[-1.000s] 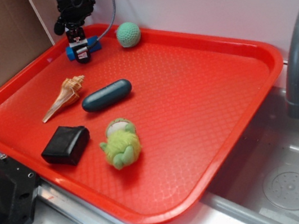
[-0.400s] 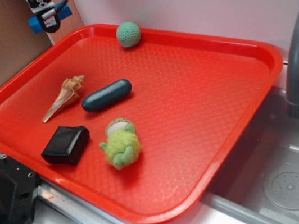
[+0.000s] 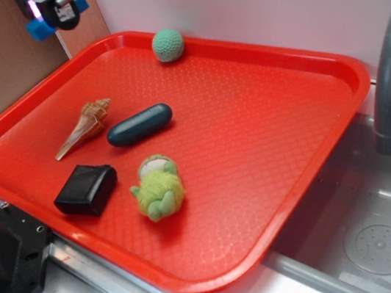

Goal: Grab the blue block.

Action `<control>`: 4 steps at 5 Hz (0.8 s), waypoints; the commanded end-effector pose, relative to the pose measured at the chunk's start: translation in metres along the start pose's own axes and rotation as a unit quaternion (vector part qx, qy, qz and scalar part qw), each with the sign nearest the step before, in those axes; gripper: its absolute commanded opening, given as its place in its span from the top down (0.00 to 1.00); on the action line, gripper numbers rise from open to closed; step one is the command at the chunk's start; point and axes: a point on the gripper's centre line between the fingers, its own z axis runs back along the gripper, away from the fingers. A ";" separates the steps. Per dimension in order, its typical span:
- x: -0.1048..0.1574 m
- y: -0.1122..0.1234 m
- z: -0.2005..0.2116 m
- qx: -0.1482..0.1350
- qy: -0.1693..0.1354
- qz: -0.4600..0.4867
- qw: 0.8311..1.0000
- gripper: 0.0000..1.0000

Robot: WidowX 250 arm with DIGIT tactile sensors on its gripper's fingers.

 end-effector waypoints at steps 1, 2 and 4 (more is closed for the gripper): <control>-0.019 -0.010 0.029 0.047 -0.093 0.159 0.982 1.00; -0.026 -0.017 0.032 0.072 -0.100 0.181 0.976 1.00; -0.023 -0.017 0.031 0.064 -0.040 0.140 0.987 1.00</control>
